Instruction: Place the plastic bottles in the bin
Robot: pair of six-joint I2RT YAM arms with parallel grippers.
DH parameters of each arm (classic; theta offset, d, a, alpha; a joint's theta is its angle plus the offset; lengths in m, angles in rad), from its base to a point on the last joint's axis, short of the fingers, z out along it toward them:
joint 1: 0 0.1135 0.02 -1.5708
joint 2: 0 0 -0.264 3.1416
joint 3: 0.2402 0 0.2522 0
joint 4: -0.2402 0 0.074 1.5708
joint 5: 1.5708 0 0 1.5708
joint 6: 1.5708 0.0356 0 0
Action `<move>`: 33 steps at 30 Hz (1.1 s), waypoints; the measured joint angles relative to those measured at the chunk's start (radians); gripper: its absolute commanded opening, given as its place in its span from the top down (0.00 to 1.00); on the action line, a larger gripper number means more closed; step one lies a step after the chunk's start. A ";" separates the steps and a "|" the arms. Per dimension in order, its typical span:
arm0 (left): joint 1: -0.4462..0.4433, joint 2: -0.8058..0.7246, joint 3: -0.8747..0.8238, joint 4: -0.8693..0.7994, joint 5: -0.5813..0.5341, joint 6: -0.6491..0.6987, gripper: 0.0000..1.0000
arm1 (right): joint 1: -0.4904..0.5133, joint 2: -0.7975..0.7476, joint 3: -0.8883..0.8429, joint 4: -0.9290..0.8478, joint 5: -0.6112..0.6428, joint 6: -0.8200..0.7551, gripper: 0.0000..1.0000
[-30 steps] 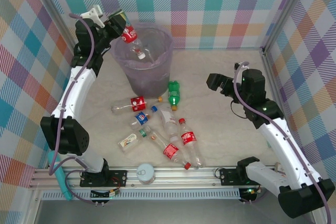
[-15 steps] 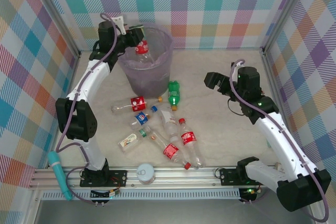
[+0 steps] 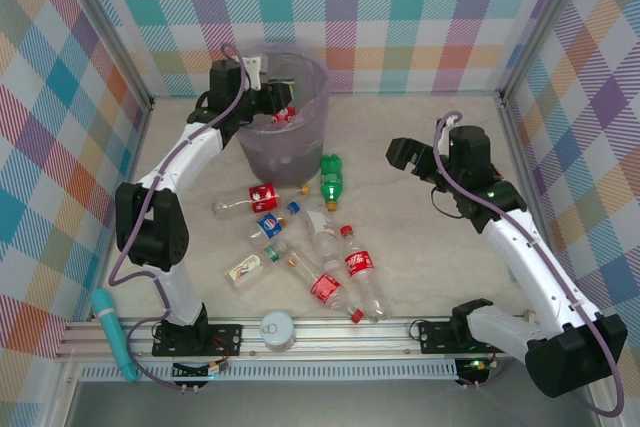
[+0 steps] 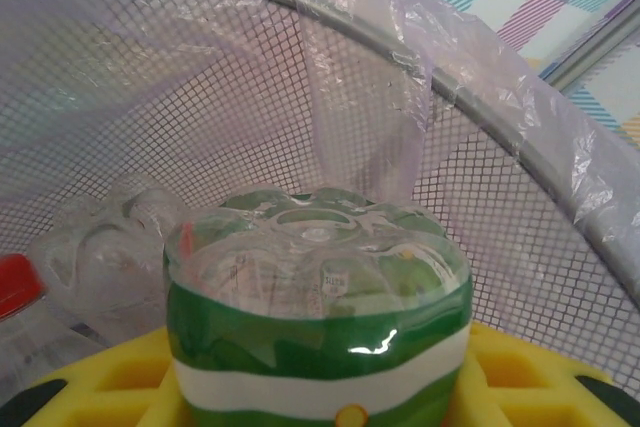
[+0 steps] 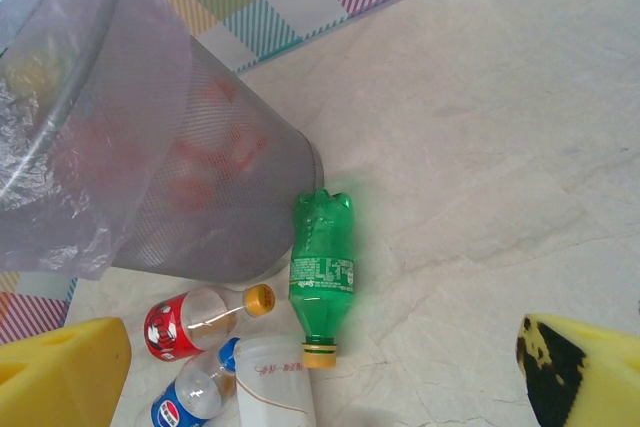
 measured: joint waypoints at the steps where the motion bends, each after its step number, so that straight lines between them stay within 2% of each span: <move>1: 0.000 0.002 -0.001 0.003 0.003 0.001 0.61 | 0.000 0.003 0.000 0.000 0.000 0.000 0.01; 5: -0.004 0.011 -0.006 0.015 0.007 0.010 0.52 | 0.000 0.018 0.000 0.000 -0.007 0.000 0.01; 14: -0.006 0.022 -0.006 0.027 0.009 0.035 0.20 | 0.000 0.046 0.000 0.001 -0.024 0.000 0.01; 23: -0.006 0.018 0.036 -0.041 -0.021 0.073 0.01 | 0.000 0.046 0.000 -0.002 -0.026 -0.004 0.02; 27: -0.006 -0.018 0.067 -0.101 -0.068 0.109 0.00 | 0.000 0.047 0.015 -0.063 -0.024 -0.031 0.03; 33: -0.006 -0.144 0.111 -0.210 -0.172 0.126 0.00 | 0.025 0.026 0.058 -0.229 -0.023 -0.079 0.11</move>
